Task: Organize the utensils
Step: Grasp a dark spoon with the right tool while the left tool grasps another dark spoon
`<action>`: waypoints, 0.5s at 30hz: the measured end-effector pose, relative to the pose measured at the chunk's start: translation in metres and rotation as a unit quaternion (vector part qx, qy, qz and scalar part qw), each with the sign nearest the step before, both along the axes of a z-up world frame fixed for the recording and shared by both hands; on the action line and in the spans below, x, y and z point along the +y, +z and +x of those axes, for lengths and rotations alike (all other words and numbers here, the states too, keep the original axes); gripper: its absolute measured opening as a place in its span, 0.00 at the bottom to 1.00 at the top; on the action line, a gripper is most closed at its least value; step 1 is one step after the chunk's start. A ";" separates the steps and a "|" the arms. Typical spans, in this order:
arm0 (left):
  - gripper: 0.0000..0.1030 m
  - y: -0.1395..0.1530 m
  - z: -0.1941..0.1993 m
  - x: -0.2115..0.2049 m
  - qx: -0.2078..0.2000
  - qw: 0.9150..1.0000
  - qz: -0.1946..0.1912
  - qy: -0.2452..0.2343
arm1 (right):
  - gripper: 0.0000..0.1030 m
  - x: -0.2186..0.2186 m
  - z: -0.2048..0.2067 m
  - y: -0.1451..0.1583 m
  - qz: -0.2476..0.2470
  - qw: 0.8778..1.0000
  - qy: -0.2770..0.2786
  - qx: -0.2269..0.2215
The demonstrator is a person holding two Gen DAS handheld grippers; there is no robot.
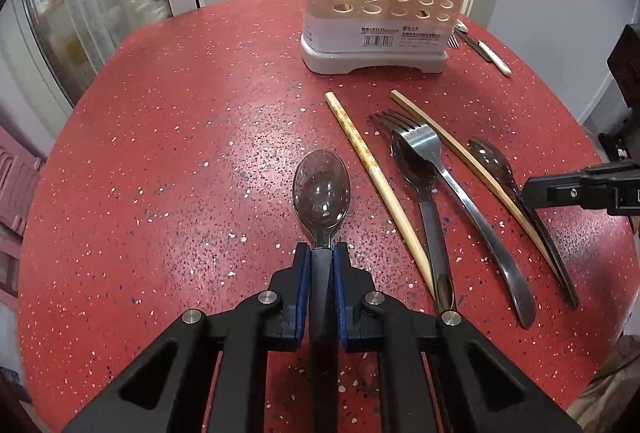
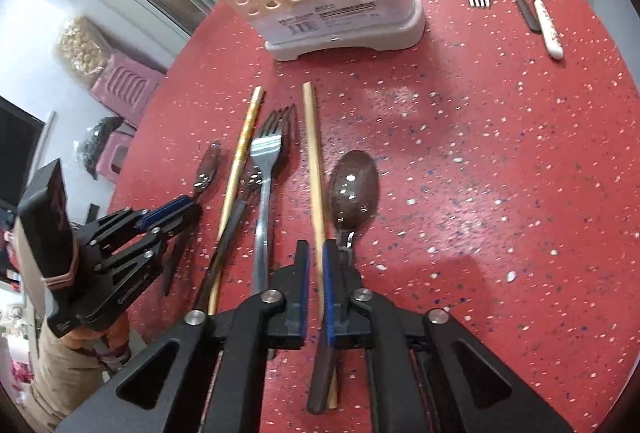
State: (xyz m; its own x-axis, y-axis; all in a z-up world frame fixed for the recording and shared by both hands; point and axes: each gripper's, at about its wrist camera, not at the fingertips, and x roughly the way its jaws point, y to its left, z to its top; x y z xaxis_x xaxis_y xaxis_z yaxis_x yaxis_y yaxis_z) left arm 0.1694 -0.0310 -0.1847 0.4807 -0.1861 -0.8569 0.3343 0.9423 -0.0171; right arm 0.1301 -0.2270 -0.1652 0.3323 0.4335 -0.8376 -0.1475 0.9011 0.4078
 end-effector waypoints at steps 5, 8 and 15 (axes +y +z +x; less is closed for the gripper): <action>0.35 0.001 -0.004 0.002 -0.007 1.000 -0.002 0.001 | 0.24 -0.001 0.004 -0.002 -0.053 0.998 -0.012 0.015; 0.35 0.001 -0.007 0.003 -0.012 1.000 -0.001 -0.002 | 0.24 0.004 0.007 -0.003 -0.065 0.998 -0.013 0.019; 0.35 0.004 -0.011 0.008 -0.017 1.000 -0.007 -0.001 | 0.21 0.032 0.008 0.001 -0.139 0.990 0.011 0.013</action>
State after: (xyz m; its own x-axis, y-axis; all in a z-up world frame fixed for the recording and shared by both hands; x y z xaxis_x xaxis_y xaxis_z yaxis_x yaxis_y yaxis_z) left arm 0.1588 -0.0233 -0.1803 0.5091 -0.2001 -0.8371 0.3377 0.9410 -0.0196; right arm 0.1383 -0.1951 -0.1640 0.3027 0.1926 -0.9334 -0.1611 0.9756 0.1490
